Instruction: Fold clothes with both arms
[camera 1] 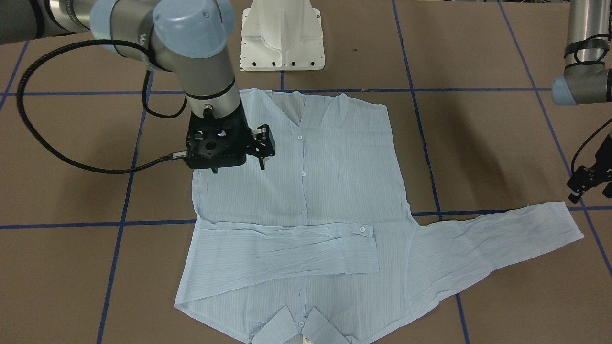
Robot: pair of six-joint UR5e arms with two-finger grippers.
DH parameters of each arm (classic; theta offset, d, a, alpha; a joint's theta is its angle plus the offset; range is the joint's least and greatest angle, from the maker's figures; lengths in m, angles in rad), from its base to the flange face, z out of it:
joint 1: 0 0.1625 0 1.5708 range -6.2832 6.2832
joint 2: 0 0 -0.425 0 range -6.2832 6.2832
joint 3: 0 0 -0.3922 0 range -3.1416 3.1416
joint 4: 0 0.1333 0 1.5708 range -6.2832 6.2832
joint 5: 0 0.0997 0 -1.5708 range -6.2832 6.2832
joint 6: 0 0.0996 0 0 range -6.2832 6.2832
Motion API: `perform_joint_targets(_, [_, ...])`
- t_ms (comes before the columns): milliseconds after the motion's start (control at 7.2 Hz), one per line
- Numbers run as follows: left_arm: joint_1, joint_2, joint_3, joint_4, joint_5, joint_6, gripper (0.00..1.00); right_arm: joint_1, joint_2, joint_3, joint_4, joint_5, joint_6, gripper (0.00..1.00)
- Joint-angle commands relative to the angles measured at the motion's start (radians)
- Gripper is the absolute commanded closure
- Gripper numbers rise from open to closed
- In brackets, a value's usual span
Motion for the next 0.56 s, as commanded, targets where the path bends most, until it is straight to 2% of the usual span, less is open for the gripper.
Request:
perform_joint_targets(0, [0.064, -0.031, 0.103, -0.114, 0.078, -0.106, 0.03, 0.012, -0.038, 0.029, -0.010, 0.007, -0.031, 0.00])
perform_joint_targets(139, [0.069, -0.029, 0.105, -0.115, 0.080, -0.106, 0.04, 0.012, -0.037, 0.030, -0.010, 0.007, -0.030, 0.00])
perform_joint_targets(417, [0.074, -0.028, 0.114, -0.114, 0.081, -0.108, 0.15, 0.012, -0.035, 0.032, -0.010, 0.001, -0.030, 0.00])
